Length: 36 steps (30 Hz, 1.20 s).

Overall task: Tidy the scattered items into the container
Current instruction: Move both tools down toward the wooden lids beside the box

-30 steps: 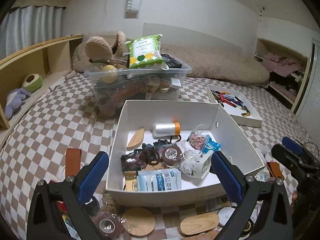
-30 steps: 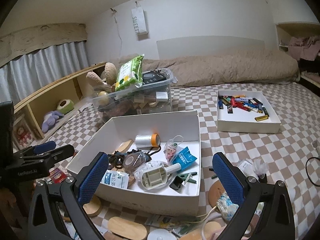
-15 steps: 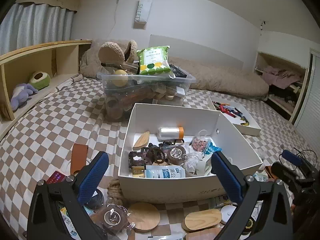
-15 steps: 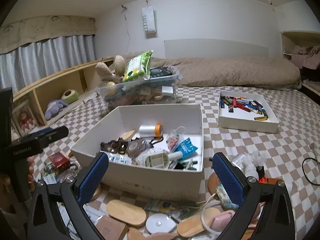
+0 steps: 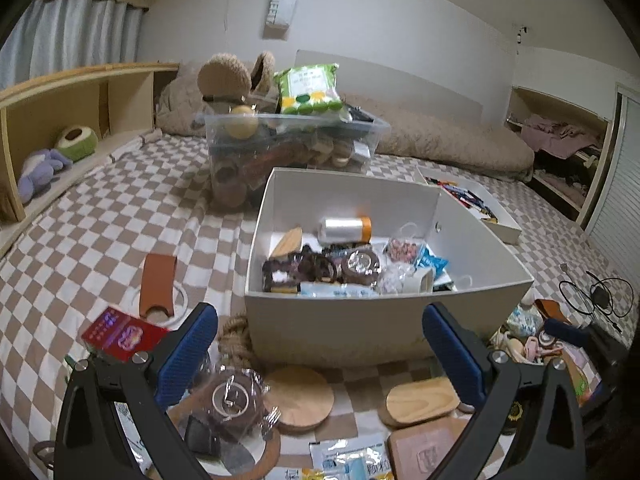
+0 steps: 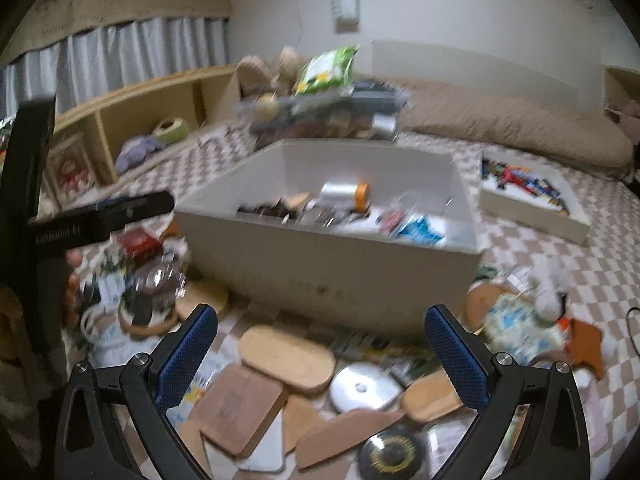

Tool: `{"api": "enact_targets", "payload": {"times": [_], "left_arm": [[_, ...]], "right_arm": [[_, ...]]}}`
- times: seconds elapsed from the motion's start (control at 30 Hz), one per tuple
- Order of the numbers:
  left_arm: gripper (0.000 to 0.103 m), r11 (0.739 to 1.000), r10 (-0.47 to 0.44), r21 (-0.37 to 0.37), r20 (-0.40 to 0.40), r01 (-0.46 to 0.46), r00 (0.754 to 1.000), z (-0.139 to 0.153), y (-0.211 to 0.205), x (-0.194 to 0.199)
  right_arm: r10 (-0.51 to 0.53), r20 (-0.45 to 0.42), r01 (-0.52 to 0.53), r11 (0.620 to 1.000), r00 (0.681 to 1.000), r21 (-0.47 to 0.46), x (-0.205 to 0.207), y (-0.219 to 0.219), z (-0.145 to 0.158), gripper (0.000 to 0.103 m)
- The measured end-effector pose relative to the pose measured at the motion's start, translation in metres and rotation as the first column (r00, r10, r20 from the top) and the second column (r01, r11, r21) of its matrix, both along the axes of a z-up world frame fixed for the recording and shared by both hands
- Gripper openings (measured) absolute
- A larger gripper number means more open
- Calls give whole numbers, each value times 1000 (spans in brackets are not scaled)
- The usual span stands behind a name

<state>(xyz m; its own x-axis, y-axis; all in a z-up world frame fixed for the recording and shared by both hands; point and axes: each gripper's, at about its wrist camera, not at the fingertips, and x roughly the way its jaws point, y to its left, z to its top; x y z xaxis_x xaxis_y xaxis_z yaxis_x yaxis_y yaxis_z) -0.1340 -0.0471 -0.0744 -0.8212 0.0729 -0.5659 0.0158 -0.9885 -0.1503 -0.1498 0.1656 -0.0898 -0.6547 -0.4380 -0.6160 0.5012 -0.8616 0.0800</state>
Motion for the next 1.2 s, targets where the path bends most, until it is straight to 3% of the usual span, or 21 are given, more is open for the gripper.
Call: {"api": "enact_targets", "payload": {"times": [0.3, 0.67, 0.9, 1.03, 1.2], "left_arm": [[103, 1000, -15, 27, 75, 13, 997, -24, -9, 1], [103, 993, -29, 115, 150, 12, 988, -40, -21, 0], [103, 982, -120, 166, 191, 89, 974, -50, -15, 4], [103, 969, -207, 181, 225, 167, 952, -57, -3, 5], [103, 961, -246, 192, 272, 198, 930, -69, 4, -2]], "right_arm": [[111, 140, -132, 980, 984, 147, 7, -37, -45, 103], [210, 196, -262, 918, 958, 296, 32, -74, -77, 103], [157, 233, -218, 940, 960, 264, 20, -54, -78, 103], [161, 225, -219, 938, 961, 267, 22, -48, -75, 103], [162, 223, -216, 946, 961, 242, 24, -35, -69, 103]]}}
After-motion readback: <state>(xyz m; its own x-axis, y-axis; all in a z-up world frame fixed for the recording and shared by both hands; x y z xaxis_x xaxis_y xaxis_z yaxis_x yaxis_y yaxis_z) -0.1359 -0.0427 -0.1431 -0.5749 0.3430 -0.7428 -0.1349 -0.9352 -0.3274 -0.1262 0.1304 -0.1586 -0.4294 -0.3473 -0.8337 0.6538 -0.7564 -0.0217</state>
